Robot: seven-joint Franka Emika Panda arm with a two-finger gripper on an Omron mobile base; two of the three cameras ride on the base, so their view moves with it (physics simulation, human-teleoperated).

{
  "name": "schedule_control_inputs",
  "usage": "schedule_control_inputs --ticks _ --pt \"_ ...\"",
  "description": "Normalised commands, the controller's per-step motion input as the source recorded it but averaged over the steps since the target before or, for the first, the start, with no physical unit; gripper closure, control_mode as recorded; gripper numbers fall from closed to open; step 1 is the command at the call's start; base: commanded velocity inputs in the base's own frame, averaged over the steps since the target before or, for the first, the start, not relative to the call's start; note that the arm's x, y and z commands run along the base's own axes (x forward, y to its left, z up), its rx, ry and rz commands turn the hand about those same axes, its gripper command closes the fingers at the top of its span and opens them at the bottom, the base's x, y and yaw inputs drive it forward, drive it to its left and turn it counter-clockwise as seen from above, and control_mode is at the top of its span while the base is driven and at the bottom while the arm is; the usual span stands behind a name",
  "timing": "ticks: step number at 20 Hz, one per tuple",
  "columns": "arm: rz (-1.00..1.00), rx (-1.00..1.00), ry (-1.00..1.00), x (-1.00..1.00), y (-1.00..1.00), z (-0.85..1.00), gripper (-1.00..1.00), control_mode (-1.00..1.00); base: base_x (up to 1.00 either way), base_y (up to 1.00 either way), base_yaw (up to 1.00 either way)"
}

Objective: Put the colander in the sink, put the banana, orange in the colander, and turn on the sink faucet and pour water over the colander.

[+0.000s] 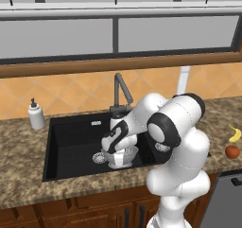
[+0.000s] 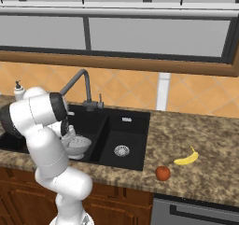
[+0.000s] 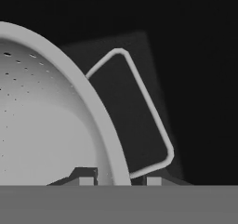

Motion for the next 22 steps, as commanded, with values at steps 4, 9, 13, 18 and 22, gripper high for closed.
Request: schedule_control_inputs --ticks 4,9,13,18,22 --pt "-0.1 -0.08 0.0 0.19 0.23 0.0 1.0 -1.0 0.0 0.0 0.0" --pt "-0.13 -0.07 0.0 0.24 0.28 0.0 -1.0 -1.0 0.0 0.0 0.0" --pt "-0.14 -0.05 0.0 0.2 0.27 0.0 -1.0 -1.0 0.0 0.0 0.0" --pt "-0.14 -0.03 0.0 0.07 0.3 0.01 -1.0 -1.0 0.0 0.0 0.0" --pt "-0.11 0.0 0.01 -0.07 0.45 0.12 -1.0 -1.0 0.0 0.0 0.0"
